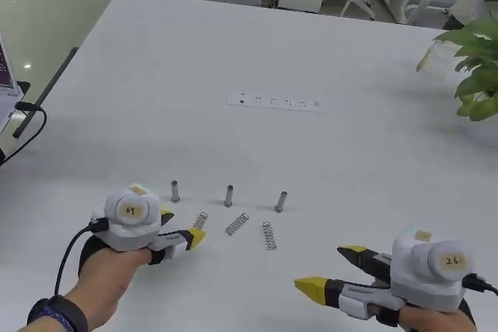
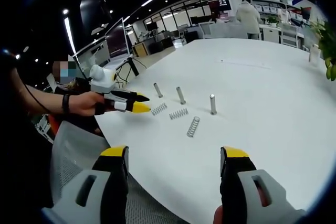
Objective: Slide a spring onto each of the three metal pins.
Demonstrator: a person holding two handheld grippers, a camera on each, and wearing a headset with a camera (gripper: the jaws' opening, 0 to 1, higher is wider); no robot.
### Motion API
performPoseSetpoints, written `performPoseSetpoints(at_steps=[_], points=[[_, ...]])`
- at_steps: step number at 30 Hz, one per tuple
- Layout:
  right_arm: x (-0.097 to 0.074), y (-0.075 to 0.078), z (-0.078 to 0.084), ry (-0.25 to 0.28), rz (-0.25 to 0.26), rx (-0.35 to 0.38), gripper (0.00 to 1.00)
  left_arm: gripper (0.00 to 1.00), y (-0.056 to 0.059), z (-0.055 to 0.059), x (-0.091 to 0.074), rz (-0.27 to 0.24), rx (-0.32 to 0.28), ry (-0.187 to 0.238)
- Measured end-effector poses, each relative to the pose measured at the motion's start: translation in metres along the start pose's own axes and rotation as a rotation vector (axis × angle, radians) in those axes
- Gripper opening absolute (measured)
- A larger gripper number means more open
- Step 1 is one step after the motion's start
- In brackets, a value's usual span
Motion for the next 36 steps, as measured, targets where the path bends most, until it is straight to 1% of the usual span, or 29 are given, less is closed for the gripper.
performPoseSetpoints(at_steps=[3,7,9,17,18,23,25,29,32,35,36], points=[[0.000,0.001,0.001,-0.002,0.002,0.001,0.70,0.38,0.000,0.001,0.005,0.002,0.002,-0.011],[-0.001,0.000,0.002,-0.005,0.003,0.003,0.70,0.37,0.000,0.003,0.010,0.003,-0.003,-0.014],[-0.001,0.001,0.003,-0.009,0.004,0.003,0.70,0.37,0.002,0.005,0.014,0.005,-0.002,-0.022],[-0.002,0.003,0.005,-0.012,0.009,0.008,0.70,0.33,0.003,0.012,0.021,0.005,0.001,-0.039],[-0.002,0.003,0.005,-0.014,0.008,0.009,0.70,0.32,0.004,0.011,0.022,0.004,0.009,-0.033],[0.000,0.003,0.005,-0.019,0.005,0.008,0.70,0.27,0.006,0.011,0.022,-0.009,0.028,-0.032],[0.001,0.002,0.004,-0.020,0.003,0.005,0.70,0.26,0.007,0.012,0.022,-0.020,0.056,-0.037],[0.003,0.002,0.004,-0.028,0.000,-0.002,0.70,0.23,0.009,0.013,0.022,-0.031,0.086,-0.038],[0.004,0.000,0.005,-0.035,-0.004,-0.008,0.70,0.18,0.008,0.012,0.024,-0.045,0.113,-0.040],[0.005,0.000,0.005,-0.038,-0.005,-0.010,0.70,0.15,0.007,0.011,0.024,-0.054,0.118,-0.044],[0.005,-0.001,0.005,-0.038,-0.006,-0.010,0.70,0.11,0.007,0.011,0.024,-0.053,0.132,-0.049]])
Point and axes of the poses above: the centre of the closed fingertips' face, and the gripper's own axes: x roughly forward along the fingers, y roughly to its right, z roughly out of its underside, the point moved 9 cm from there along -x, roughly backward along the fingers, and after that the axes turned 5 degrees about x, right-handed, at the moved point
